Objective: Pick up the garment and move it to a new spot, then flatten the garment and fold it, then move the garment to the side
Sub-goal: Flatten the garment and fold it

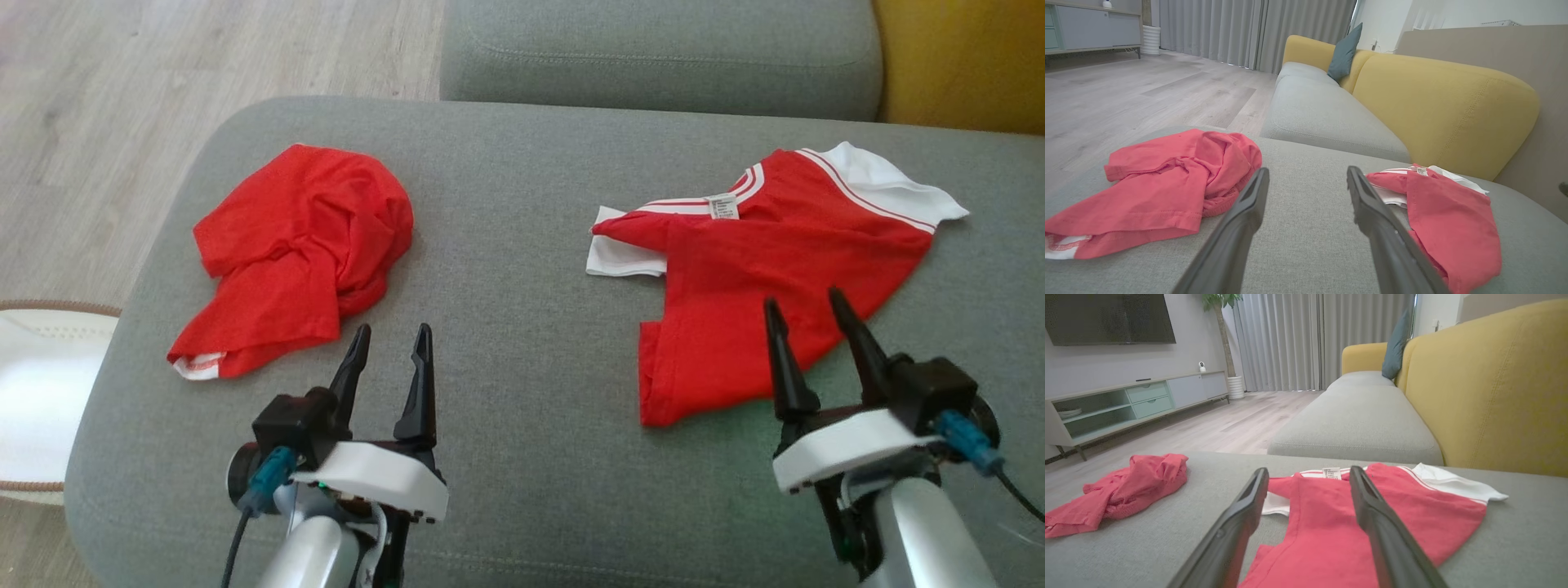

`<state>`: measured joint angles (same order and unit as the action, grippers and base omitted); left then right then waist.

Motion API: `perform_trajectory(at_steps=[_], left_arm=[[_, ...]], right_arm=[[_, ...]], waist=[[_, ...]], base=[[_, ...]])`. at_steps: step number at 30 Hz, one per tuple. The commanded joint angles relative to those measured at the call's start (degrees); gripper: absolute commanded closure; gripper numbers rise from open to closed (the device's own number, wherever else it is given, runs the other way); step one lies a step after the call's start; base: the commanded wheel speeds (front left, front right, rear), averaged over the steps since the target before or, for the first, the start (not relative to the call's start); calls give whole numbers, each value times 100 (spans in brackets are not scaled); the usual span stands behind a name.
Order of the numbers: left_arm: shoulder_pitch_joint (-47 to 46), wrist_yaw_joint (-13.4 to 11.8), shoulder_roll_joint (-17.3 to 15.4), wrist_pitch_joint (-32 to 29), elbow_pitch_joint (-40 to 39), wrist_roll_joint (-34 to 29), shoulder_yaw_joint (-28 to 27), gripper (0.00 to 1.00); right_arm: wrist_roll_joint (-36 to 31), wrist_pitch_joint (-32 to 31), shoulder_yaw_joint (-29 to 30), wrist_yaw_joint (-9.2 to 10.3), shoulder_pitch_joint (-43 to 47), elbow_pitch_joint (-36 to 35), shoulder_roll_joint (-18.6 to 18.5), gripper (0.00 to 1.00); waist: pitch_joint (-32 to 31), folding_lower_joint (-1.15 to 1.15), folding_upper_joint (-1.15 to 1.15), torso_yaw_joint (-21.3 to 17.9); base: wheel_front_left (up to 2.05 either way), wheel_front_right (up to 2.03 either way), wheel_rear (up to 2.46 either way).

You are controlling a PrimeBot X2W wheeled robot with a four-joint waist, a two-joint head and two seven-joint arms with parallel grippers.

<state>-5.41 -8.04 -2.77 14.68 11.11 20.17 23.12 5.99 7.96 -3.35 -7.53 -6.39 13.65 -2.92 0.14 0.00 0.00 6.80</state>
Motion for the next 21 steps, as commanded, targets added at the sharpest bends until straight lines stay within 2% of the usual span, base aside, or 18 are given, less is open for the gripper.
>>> perform_trajectory(at_steps=[1,9,15,21], left_arm=[[-183,2,-10,32,-224,-60,-203,0],[-327,18,-10,32,-235,-10,-120,0],[-425,-1,-10,32,-211,77,9,0],[-509,-33,-10,32,-218,134,67,0]], right_arm=[[35,-22,-135,4,-258,-259,1,0],[-122,-447,-425,4,-357,-317,3,0],[-403,-991,-690,4,-600,279,3,0],[-913,-1365,-402,4,-854,1033,3,0]], waist=[[19,0,0,10],[280,0,0,248],[491,0,0,564],[671,0,0,841]], base=[[0,0,0],[0,0,0],[0,0,0],[0,0,0]])
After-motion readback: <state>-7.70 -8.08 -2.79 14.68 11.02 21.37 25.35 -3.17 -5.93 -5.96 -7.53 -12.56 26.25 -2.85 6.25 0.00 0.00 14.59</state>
